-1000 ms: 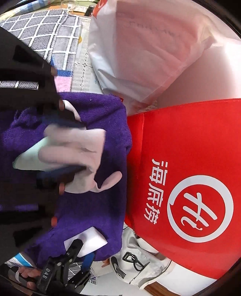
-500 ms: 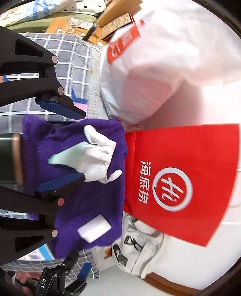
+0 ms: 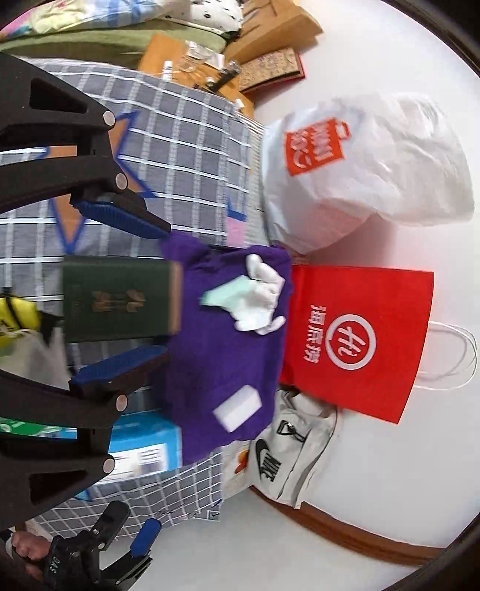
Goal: Organize soft objects
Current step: 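Grasp the yellow Adidas pouch with the left tool while the right tool grasps the green packet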
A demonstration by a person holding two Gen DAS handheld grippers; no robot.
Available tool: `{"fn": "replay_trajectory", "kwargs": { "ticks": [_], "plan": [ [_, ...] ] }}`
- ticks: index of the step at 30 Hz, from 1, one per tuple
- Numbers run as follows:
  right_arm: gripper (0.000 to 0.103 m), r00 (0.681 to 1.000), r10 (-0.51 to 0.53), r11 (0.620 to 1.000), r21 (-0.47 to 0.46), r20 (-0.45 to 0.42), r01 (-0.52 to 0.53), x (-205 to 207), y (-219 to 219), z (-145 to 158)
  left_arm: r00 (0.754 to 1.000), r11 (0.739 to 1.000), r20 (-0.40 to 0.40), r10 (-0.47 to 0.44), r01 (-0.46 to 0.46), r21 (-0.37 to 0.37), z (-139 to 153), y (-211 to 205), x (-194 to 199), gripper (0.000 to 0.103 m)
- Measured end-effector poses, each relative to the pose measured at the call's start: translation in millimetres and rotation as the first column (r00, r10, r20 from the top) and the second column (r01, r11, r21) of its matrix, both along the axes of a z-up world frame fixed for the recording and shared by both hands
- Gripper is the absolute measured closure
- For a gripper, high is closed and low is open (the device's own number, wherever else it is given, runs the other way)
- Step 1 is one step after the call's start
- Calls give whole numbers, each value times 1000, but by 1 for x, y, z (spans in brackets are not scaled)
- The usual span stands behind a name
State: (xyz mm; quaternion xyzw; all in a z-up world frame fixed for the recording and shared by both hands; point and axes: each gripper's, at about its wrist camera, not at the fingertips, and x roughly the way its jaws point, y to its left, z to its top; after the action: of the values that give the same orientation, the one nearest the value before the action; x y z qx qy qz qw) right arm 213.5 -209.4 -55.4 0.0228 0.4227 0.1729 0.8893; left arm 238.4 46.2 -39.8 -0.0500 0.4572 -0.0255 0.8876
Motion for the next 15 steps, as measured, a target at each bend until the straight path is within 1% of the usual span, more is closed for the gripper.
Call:
{"fn": "replay_trajectory", "kwargs": {
  "ticks": [1,4,7,8,9,10,12,15],
  "plan": [
    [26,1000,3,1000,-1,2,-3,-10,-1,-2,1000,1000,-4,0,0,-4,-4,0,-10,45],
    [26,1000,24,1000,-21,-9,-24,-36,0,-13,1000,1000,-15,13,-13,-5,-15,4,-30,45],
    [27,997,73,996,-51,-18,-74,-62,6,-29,1000,1000,-21,5,-5,0,-28,4,-49,45],
    [28,995,92,994,-64,-30,-94,-70,9,-37,1000,1000,-25,9,-9,-13,-35,5,-56,45],
    [30,993,107,991,-72,-40,-109,-74,12,-42,999,999,-37,11,-12,-36,-42,6,-61,45],
    [36,992,119,989,-80,-52,-123,-79,14,-48,999,998,-53,12,-15,-57,-47,8,-66,45],
    [38,988,133,986,-86,-84,-140,-84,18,-62,998,996,-67,9,-15,-91,-54,11,-73,45],
    [38,983,145,983,-93,-111,-155,-88,20,-79,998,997,-61,22,-27,-74,-60,15,-85,45]
  ]
}}
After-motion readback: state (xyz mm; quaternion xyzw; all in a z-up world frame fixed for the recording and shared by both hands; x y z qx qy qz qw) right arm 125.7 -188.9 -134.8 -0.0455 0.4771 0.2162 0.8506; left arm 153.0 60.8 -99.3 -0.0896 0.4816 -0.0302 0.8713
